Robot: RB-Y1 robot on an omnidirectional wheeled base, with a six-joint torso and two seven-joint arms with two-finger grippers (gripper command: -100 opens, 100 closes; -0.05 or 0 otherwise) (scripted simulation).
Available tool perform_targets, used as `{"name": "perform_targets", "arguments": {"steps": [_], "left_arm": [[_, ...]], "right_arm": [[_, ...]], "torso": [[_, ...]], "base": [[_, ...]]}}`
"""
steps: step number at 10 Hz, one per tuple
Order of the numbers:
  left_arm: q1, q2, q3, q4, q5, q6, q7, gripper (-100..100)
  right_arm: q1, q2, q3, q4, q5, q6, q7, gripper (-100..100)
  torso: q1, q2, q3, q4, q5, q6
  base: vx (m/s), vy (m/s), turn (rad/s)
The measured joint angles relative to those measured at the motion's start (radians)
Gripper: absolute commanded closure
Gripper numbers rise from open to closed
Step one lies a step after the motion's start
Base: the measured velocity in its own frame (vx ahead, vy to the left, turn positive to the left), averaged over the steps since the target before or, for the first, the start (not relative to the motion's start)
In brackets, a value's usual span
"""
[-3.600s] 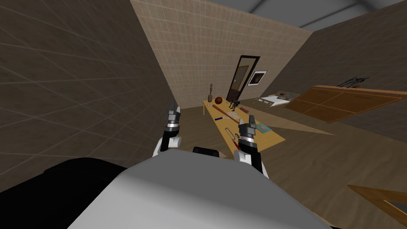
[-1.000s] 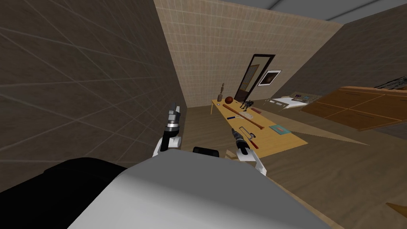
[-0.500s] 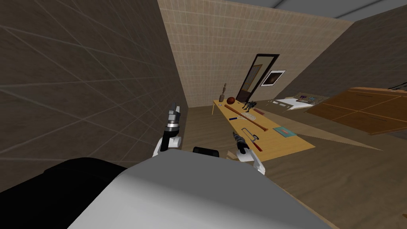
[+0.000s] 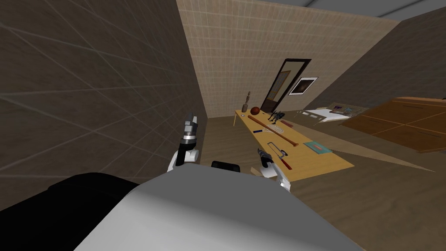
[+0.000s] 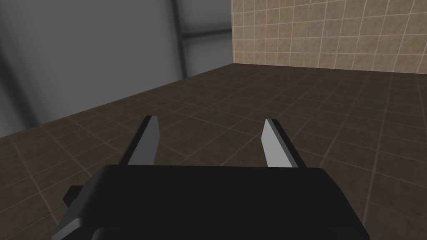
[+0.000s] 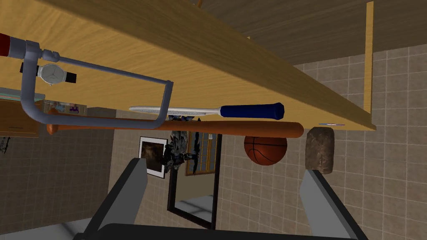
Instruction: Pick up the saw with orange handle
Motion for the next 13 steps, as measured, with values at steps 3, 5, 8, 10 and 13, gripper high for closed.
{"name": "perform_targets", "arguments": {"steps": [3, 5, 8, 10, 13], "left_arm": [[0.0, 0.0, 0.0, 0.0, 0.0, 0.0, 0.0, 0], [0.0, 0.0, 0.0, 0.0, 0.0, 0.0, 0.0, 0], [0.0, 0.0, 0.0, 0.0, 0.0, 0.0, 0.0, 0], [0.0, 0.0, 0.0, 0.0, 0.0, 0.0, 0.0, 0], [0.0, 0.0, 0.0, 0.0, 0.0, 0.0, 0.0, 0]], "right_arm": [[-0.012, -0.023, 0.01, 0.077, 0.065, 0.072, 0.054, -100], [-0.037, -0.031, 0.008, 0.131, 0.096, 0.098, 0.068, -100], [-0.058, -0.048, 0.018, 0.205, 0.128, 0.157, 0.111, -100], [-0.067, -0.056, 0.022, 0.249, 0.162, 0.195, 0.136, -100], [-0.094, -0.072, 0.028, 0.345, 0.219, 0.245, 0.168, -100]], "torso": [[0.0, -0.001, -0.001, 0.0, 0.0, 0.0], [-0.001, 0.0, 0.0, 0.0, 0.0, 0.0], [-0.001, -0.001, -0.001, 0.0, 0.0, 0.0], [-0.001, -0.001, -0.001, 0.0, 0.0, 0.0], [-0.002, -0.002, -0.001, 0.0, 0.0, 0.0]], "base": [[0.047, 0.02, 0.04], [0.036, 0.005, 0.05], [0.055, 0.001, 0.054], [0.059, -0.002, 0.048], [0.07, -0.01, 0.056]]}}
